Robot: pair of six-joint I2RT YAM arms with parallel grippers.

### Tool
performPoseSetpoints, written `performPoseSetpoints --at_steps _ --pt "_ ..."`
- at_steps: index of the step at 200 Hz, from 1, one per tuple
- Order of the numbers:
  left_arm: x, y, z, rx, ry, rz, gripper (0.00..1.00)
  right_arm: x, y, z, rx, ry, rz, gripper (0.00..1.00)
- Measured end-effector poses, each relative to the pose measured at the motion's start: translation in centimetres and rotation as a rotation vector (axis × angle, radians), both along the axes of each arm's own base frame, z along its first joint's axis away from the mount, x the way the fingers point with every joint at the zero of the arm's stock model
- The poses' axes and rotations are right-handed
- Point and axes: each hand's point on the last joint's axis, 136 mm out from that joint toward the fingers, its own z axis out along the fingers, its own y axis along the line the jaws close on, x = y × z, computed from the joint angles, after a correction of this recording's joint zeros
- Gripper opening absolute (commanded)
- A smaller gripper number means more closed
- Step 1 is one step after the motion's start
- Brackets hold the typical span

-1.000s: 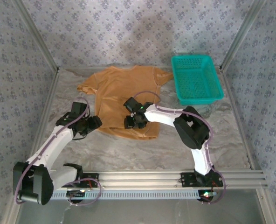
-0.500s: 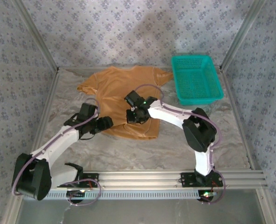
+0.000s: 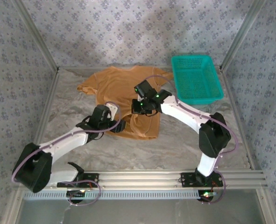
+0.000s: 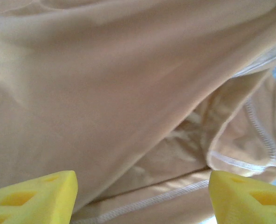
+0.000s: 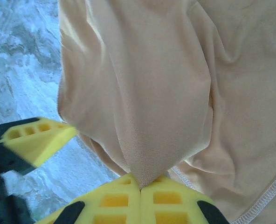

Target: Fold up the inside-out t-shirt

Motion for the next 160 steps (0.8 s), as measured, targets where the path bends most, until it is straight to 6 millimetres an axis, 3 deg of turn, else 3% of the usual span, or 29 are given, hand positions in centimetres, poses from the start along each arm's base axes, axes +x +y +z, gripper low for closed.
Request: performPoseSetpoints --at_steps 28,37,59,77,107,128,143,160 --pt "2.2 0.0 -2.2 0.132 0.0 -0.014 0.73 -0.4 -0.3 1.5 0.04 -0.007 0.0 0.0" --pt "3.0 0.0 -2.6 0.165 -0.008 -0.01 0.67 -0.7 -0.5 2.1 0.054 -0.013 -0.001 0.0" --pt "4.6 0.5 -2.7 0.217 -0.03 0.017 0.24 -1.2 -1.6 4.0 0.09 -0.035 -0.011 0.0" --pt "5.7 2.2 -2.2 0.225 -0.026 0.085 0.0 -1.2 -3.4 5.7 0.112 -0.07 -0.044 0.0" --pt "6.4 4.7 0.6 0.173 -0.002 0.198 0.0 -0.6 -7.4 6.8 0.12 -0.104 -0.131 0.0" --pt "5.3 1.6 5.0 -0.005 0.027 0.183 0.0 0.3 -9.2 5.9 0.095 -0.097 -0.176 0.0" --pt "3.4 -3.0 8.5 -0.117 0.028 0.106 0.0 0.7 -10.8 5.3 0.064 -0.085 -0.205 0.0" --pt "0.5 -7.8 11.0 -0.224 0.048 0.005 0.0 1.8 -13.0 5.1 0.043 -0.087 -0.244 0.0"
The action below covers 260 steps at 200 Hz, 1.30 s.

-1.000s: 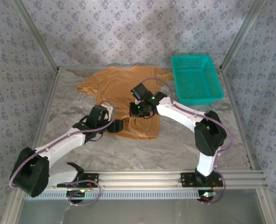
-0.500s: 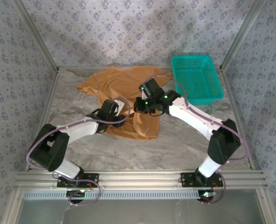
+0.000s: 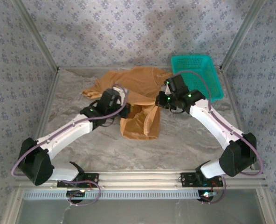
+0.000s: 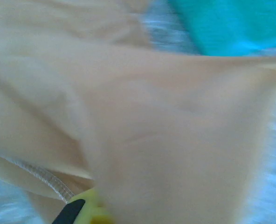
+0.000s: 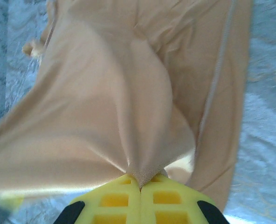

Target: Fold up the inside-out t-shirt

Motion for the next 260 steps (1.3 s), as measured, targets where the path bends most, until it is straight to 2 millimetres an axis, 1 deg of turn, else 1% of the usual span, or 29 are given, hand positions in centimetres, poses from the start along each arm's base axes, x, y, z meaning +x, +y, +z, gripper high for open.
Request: performPoseSetpoints --at_steps 9,20,32,41,53,59,64,70,74,85,93,102,114,122,130,136,142,153,163,171,178,191,199,212,224,233,239,249,260 --pt "-1.4 -1.7 0.6 -0.053 0.027 -0.04 0.0 0.8 -1.7 -0.2 -0.014 0.002 -0.032 0.0" --pt "-1.9 -2.5 0.5 -0.086 0.064 -0.048 0.0 2.0 -3.7 -0.2 -0.027 0.006 -0.074 0.0" --pt "-1.6 -2.6 -0.2 -0.097 0.106 -0.025 0.0 3.7 -5.4 -0.2 -0.038 0.011 -0.11 0.0" --pt "-1.2 -2.7 -0.9 -0.103 0.142 -0.01 0.0 5.0 -6.2 -0.2 -0.042 0.013 -0.125 0.0" --pt "-0.5 -3.1 -1.9 -0.108 0.185 0.004 0.0 6.9 -6.8 -1.0 -0.035 0.035 -0.139 0.0" --pt "-0.2 -3.3 -2.4 -0.108 0.206 0.01 0.0 7.8 -6.8 -1.6 -0.027 0.055 -0.141 0.05" --pt "0.0 -3.4 -2.7 -0.107 0.22 0.016 0.0 8.5 -6.9 -2.3 -0.021 0.074 -0.143 0.12" --pt "0.4 -3.7 -3.0 -0.107 0.235 0.022 0.0 9.1 -6.9 -3.1 -0.011 0.098 -0.147 0.26" --pt "0.6 -3.8 -3.1 -0.11 0.244 0.022 0.0 9.4 -7.0 -3.7 -0.01 0.112 -0.148 0.33" --pt "1.2 -4.0 -3.4 -0.116 0.266 0.035 0.0 10.1 -7.2 -5.1 -0.017 0.151 -0.161 0.43" --pt "1.6 -4.0 -3.5 -0.125 0.279 0.043 0.0 10.3 -7.4 -5.9 -0.032 0.171 -0.163 0.44" --pt "2.1 -4.0 -3.4 -0.136 0.295 0.056 0.0 10.1 -7.6 -6.1 -0.05 0.186 -0.168 0.45" --pt "2.9 -4.0 -3.2 -0.152 0.313 0.069 0.0 9.5 -7.4 -5.6 -0.072 0.182 -0.167 0.42" --pt "3.3 -3.9 -2.9 -0.16 0.318 0.077 0.0 8.8 -7.0 -4.9 -0.079 0.159 -0.158 0.37" --pt "3.7 -4.0 -2.6 -0.166 0.321 0.083 0.0 7.5 -6.4 -4.3 -0.082 0.125 -0.141 0.27" --pt "4.0 -4.0 -2.3 -0.173 0.321 0.086 0.0 6.1 -5.7 -4.2 -0.082 0.113 -0.129 0.18" --pt "4.2 -4.1 -2.1 -0.178 0.322 0.086 0.0 4.1 -4.8 -4.2 -0.078 0.099 -0.109 0.11" --pt "4.3 -4.3 -1.7 -0.184 0.324 0.083 0.0 0.7 -2.7 -4.7 -0.063 0.078 -0.062 0.03" --pt "4.2 -4.4 -1.4 -0.187 0.327 0.078 0.0 -2.0 -0.7 -6.0 -0.053 0.084 -0.008 0.01" --pt "4.2 -4.4 -1.3 -0.188 0.33 0.076 0.0 -3.9 1.0 -7.7 -0.048 0.106 0.029 0.01" --pt "4.1 -4.4 -1.1 -0.188 0.335 0.077 0.0 -5.0 2.2 -9.4 -0.057 0.129 0.052 0.0" --pt "4.0 -4.4 -1.0 -0.185 0.34 0.076 0.0 -6.1 3.8 -12.4 -0.085 0.174 0.076 0.0" --pt "4.0 -4.4 -0.8 -0.184 0.342 0.076 0.0 -6.1 4.6 -13.8 -0.096 0.193 0.077 0.0" --pt "4.1 -4.4 -0.4 -0.187 0.34 0.077 0.0 -5.3 5.6 -15.9 -0.107 0.207 0.062 0.0" --pt "4.0 -4.4 0.1 -0.19 0.34 0.079 0.0 -3.9 6.3 -17.3 -0.113 0.207 0.035 0.01" --pt "3.9 -4.3 0.4 -0.189 0.345 0.082 0.0 -2.6 6.8 -17.7 -0.111 0.2 0.015 0.03" --pt "3.8 -4.2 0.7 -0.19 0.346 0.085 0.0 -1.4 7.3 -17.9 -0.106 0.186 -0.003 0.07" --pt "4.5 -3.5 1.4 -0.192 0.322 0.123 0.0 0.5 8.0 -17.6 -0.097 0.16 -0.03 0.19" --pt "5.3 -2.5 2.6 -0.206 0.292 0.16 0.0 2.9 8.9 -16.8 -0.074 0.127 -0.066 0.36"
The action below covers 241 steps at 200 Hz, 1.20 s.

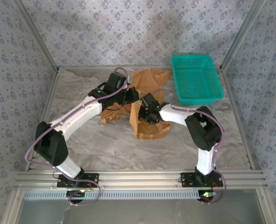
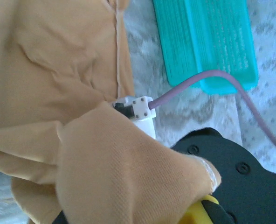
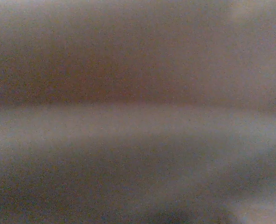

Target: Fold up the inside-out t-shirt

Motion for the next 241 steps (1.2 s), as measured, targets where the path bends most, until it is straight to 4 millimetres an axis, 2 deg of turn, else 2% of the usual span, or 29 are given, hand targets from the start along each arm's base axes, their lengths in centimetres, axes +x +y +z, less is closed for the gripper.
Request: performPoseSetpoints --at_steps 7,30,43,54,70,108,155,180,193,208,241 --pt "-0.1 0.3 0.8 -0.01 -0.008 0.004 0.0 1.6 0.5 0.8 0.018 -0.023 -0.028 0.45" --pt "-1.8 0.3 3.3 -0.036 -0.036 -0.018 0.0 6.3 1.4 3.0 0.055 -0.09 -0.112 0.58" --pt "-2.5 0.4 4.4 -0.048 -0.052 -0.026 0.0 8.0 1.7 3.6 0.063 -0.103 -0.146 0.62" --pt "-2.7 0.7 4.9 -0.054 -0.061 -0.024 0.0 8.5 2.0 3.4 0.059 -0.097 -0.164 0.63" --pt "-2.6 1.2 5.2 -0.054 -0.062 -0.014 0.0 7.8 2.2 2.2 0.03 -0.063 -0.175 0.67" --pt "-1.9 2.4 4.9 -0.045 -0.056 0.017 0.0 4.0 1.9 -1.2 -0.079 0.022 -0.171 0.74" --pt "-1.7 3.6 4.2 -0.041 -0.046 0.041 0.0 0.9 1.0 0.4 -0.124 0.023 -0.146 0.82" --pt "-1.9 3.8 3.6 -0.033 -0.034 0.042 0.0 0.0 1.2 -0.4 -0.133 0.043 -0.134 0.82" --pt "-1.9 3.8 3.4 -0.03 -0.031 0.042 0.0 -0.1 1.3 -1.6 -0.144 0.062 -0.131 0.79" --pt "-1.9 3.8 3.5 -0.03 -0.032 0.042 0.0 0.6 2.0 -1.7 -0.142 0.056 -0.134 0.65" --pt "-1.6 4.7 3.5 -0.024 -0.028 0.063 0.0 2.3 3.7 -2.0 -0.094 0.048 -0.117 0.09"
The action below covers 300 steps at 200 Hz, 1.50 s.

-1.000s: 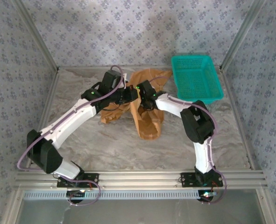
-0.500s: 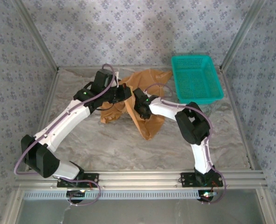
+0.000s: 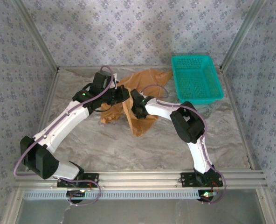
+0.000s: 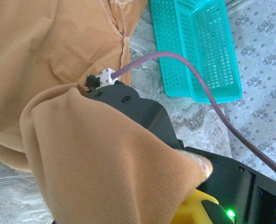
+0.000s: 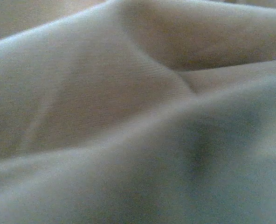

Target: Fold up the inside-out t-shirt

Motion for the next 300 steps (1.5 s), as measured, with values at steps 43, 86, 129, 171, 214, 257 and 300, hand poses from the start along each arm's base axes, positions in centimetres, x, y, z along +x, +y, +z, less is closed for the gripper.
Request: performPoseSetpoints --at_steps 43,86,129,171,214,257,300 --pt "1.9 3.6 -0.1 0.019 -0.001 0.083 0.0 -0.5 -1.1 0.7 -0.014 0.043 0.087 0.0" --pt "7.2 10.6 -4.6 0.048 0.082 0.259 0.0 -1.1 -1.4 12.0 0.075 -0.098 0.264 0.0" --pt "8.8 14.9 -15.4 0.075 0.315 0.357 0.0 -4.7 -3.1 28.4 0.275 -0.402 0.413 0.0" --pt "4.3 11.5 -18.3 0.013 0.389 0.273 0.2 -7.7 -5.8 29.3 0.315 -0.476 0.507 0.0" --pt "0.6 8.1 -10.9 0.038 0.041 0.083 0.99 -11.7 -8.6 14.2 0.192 -0.189 0.56 0.0" --pt "-3.9 0.4 -5.4 0.142 -0.419 -0.356 0.95 -15.8 -10.7 10.6 0.193 -0.166 0.586 0.0" --pt "-3.0 -3.0 -12.0 0.321 -0.381 -0.634 0.76 -16.4 -10.7 13.6 0.24 -0.321 0.605 0.0"
